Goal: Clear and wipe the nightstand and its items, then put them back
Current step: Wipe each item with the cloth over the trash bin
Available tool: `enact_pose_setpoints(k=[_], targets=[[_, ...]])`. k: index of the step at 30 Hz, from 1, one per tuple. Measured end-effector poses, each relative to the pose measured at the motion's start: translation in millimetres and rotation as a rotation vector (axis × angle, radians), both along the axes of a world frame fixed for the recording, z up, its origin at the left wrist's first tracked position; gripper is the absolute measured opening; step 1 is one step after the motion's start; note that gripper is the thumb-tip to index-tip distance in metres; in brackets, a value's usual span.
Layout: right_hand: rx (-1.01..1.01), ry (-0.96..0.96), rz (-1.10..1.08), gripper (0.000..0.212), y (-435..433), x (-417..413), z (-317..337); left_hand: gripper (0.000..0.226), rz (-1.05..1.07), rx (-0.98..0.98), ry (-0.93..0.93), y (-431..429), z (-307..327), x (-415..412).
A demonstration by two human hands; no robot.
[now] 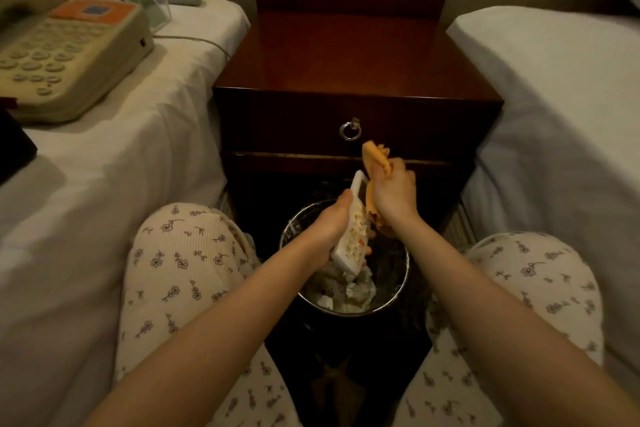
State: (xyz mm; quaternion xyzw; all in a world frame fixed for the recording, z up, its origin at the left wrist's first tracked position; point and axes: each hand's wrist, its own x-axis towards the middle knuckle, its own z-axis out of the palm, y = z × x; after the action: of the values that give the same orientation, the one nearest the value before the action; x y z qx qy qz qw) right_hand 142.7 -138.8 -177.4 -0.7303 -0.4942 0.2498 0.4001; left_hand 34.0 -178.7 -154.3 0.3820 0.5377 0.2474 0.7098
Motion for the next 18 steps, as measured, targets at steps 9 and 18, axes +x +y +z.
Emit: enact_pose_setpoints(k=[9, 18], targets=[[-0.006, -0.054, -0.065, 0.034, 1.7, 1.8, -7.1, 0.057, -0.048, 0.007, -0.015, 1.6, -0.9, -4.6], [0.022, -0.011, -0.062, 0.032, -4.1, -9.1, -14.5, 0.047, 0.185, -0.046, -0.155, 5.0, -9.6, -7.7]])
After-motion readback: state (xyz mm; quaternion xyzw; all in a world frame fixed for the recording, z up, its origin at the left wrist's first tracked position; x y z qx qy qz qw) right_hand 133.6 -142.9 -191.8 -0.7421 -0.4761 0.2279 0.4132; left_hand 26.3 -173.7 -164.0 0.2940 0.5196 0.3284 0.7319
